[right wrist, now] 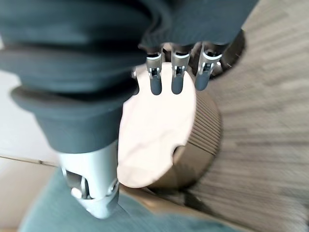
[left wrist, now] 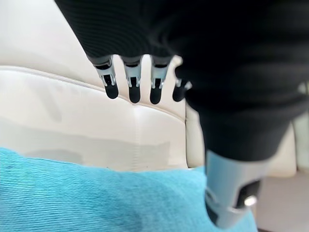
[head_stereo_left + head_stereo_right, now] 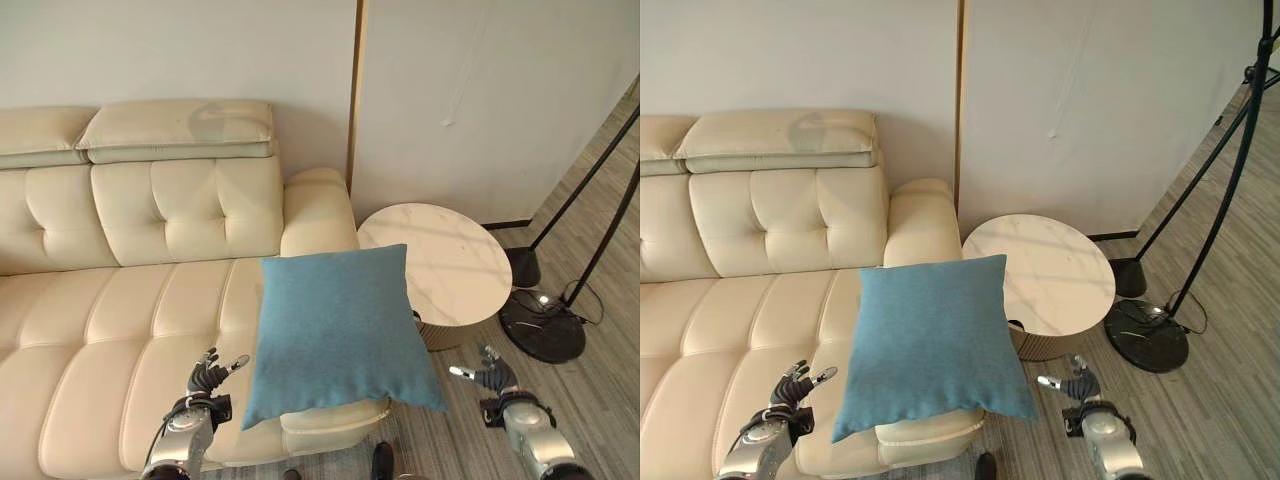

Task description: Pick up all the scattered cushions and arrange them neatly on the sofa.

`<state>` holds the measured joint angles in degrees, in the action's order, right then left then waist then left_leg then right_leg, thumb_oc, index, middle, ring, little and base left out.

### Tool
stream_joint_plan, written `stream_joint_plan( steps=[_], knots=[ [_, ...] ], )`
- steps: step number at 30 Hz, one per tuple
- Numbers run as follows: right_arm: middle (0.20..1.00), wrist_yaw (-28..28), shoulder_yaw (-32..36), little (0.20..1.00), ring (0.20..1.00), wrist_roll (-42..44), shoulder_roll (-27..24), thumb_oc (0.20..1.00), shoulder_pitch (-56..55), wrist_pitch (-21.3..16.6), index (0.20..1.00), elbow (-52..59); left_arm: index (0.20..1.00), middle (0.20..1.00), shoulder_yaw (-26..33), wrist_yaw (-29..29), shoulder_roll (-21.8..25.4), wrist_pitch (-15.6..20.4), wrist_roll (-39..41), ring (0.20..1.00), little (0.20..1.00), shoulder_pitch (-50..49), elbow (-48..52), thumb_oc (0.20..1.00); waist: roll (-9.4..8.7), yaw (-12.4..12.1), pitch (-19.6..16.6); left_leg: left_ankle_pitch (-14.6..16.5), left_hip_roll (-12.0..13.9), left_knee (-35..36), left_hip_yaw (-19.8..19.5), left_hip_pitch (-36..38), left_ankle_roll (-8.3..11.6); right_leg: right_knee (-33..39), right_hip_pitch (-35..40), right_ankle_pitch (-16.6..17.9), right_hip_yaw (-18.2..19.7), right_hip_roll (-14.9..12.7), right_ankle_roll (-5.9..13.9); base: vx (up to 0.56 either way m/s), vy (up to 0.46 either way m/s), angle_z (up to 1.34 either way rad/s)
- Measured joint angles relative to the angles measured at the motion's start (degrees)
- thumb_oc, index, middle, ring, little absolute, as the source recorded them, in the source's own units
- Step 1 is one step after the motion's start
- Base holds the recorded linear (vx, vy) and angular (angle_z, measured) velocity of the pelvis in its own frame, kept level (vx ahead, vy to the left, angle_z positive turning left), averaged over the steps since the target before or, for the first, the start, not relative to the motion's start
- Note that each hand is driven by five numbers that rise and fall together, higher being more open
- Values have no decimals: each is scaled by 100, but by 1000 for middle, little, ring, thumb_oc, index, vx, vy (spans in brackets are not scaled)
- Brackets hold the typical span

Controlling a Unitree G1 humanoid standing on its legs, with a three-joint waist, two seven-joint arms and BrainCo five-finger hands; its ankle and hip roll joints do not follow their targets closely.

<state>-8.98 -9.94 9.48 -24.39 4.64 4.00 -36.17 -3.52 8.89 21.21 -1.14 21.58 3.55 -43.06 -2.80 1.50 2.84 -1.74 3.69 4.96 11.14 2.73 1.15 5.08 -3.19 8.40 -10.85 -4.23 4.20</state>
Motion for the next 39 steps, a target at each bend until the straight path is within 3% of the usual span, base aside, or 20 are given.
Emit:
stream_joint_plan(
  steps=[5,11,21,29,39],
  knots=[
    [1000,99,-745,1000,1000,-46,34,1000,743,124,1000,-776,1000,1000,-281,-28,228,-34,255,1000,1000,787,-916,1000,-71,-18,-16,-21,-11,0,-3,-171,26,0,-137,16,-4,-12,-11,-45,0,1],
    [1000,67,-956,1000,1000,68,544,1000,1523,153,1000,-1319,1000,1000,-759,-29,247,-36,478,1000,1000,1517,-1313,1000,-138,-12,189,-177,-32,-38,-15,-618,32,-4,-625,257,7,-19,-158,-82,13,1],
    [1000,-201,-1204,1000,1000,543,846,1000,1943,151,1000,-725,1000,1000,-998,201,-255,17,892,1000,1000,1978,-845,1000,-162,16,934,-275,-35,-37,26,-998,46,-35,-1042,364,89,-2,-210,-59,26,-4],
    [1000,-355,-1430,1000,1000,812,987,1000,1914,140,1000,-91,1000,1000,-1047,488,-402,95,1133,1000,1000,1951,-671,1000,-218,71,1016,-273,-66,-37,64,-1000,44,-35,-1071,380,145,-16,-193,-5,5,-2],
    [1000,-716,-853,1000,1000,1601,1155,1000,389,-14,1000,1696,1000,1000,-1022,803,-372,130,1604,1000,1000,515,1794,1000,-258,78,1045,-244,-64,-35,195,-870,27,-34,-981,381,199,-19,-189,29,-1,-4]
  ],
)
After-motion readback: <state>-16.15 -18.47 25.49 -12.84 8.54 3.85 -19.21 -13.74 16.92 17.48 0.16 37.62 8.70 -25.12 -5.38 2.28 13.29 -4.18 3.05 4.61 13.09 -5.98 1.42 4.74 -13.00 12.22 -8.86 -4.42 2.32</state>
